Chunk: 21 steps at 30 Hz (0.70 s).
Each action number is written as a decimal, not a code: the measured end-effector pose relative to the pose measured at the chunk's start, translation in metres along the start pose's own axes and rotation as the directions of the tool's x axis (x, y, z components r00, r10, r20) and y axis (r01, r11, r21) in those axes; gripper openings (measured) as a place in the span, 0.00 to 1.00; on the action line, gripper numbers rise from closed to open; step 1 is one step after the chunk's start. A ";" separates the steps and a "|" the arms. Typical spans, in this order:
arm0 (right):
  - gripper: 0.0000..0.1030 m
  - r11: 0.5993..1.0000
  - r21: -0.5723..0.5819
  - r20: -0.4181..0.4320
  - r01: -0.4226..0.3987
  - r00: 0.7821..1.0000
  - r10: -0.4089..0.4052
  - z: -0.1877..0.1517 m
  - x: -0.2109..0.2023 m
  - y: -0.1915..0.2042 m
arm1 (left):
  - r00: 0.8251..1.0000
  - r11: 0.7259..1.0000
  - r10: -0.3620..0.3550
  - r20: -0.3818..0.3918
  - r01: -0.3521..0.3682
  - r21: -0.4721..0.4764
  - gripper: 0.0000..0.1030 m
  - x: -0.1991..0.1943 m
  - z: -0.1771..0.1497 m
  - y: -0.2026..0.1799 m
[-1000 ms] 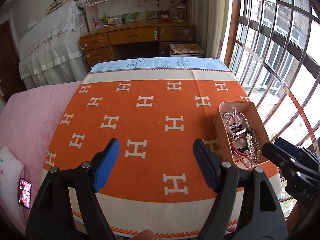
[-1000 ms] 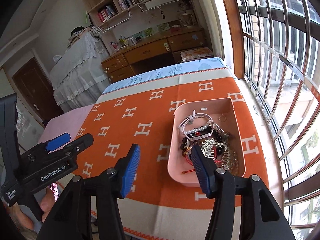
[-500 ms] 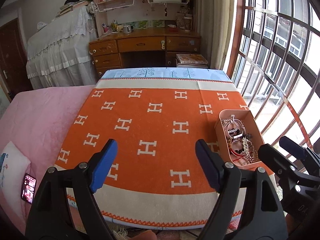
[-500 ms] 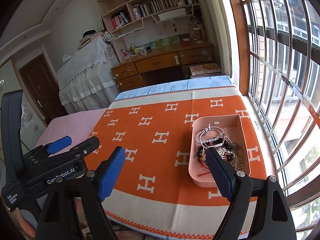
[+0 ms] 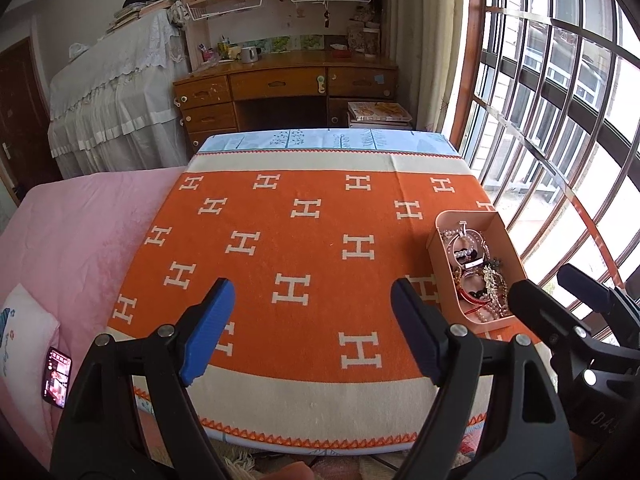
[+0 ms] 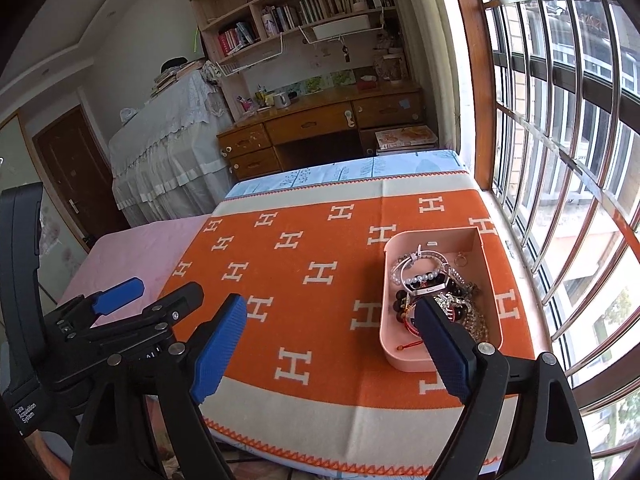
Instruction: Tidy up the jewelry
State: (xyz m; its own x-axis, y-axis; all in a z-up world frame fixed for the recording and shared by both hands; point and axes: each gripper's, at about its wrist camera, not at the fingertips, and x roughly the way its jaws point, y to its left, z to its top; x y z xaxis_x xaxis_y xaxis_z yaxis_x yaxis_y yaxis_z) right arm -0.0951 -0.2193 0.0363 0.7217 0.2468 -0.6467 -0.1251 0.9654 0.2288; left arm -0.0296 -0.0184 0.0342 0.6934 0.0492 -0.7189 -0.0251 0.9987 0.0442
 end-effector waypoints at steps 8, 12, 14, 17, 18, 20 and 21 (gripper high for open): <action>0.85 1.000 -0.005 -0.007 0.002 1.000 -0.002 -0.001 0.001 -0.001 | 1.000 1.000 -0.005 0.001 0.005 0.008 0.76 0.001 0.001 -0.002; 0.85 1.000 -0.005 -0.012 0.002 1.000 -0.002 -0.002 0.003 -0.002 | 1.000 1.000 -0.009 -0.001 0.009 0.013 0.76 0.001 0.001 -0.004; 0.85 1.000 -0.005 -0.012 0.002 1.000 -0.002 -0.001 0.003 -0.002 | 1.000 1.000 -0.009 -0.002 0.009 0.012 0.76 0.001 0.001 -0.005; 0.85 1.000 -0.005 -0.012 0.001 1.000 -0.001 -0.001 0.003 -0.002 | 1.000 1.000 -0.008 -0.002 0.008 0.011 0.76 0.001 0.001 -0.005; 0.85 1.000 -0.005 -0.013 0.001 1.000 -0.001 -0.001 0.003 -0.002 | 1.000 1.000 -0.009 -0.002 0.009 0.011 0.76 0.001 0.001 -0.004; 0.85 1.000 -0.005 -0.012 0.001 1.000 -0.001 -0.001 0.003 -0.002 | 1.000 1.000 -0.010 -0.002 0.010 0.012 0.76 0.002 0.001 -0.004; 0.85 1.000 -0.004 -0.013 0.001 1.000 -0.001 -0.001 0.003 -0.002 | 1.000 1.000 -0.010 -0.002 0.010 0.012 0.76 0.002 0.000 -0.005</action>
State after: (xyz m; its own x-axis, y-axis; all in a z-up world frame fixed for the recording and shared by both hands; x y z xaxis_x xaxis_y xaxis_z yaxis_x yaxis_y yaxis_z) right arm -0.0938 -0.2208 0.0329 0.7131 0.2466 -0.6563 -0.1270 0.9661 0.2249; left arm -0.0279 -0.0236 0.0331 0.6922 0.0389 -0.7207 -0.0090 0.9989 0.0453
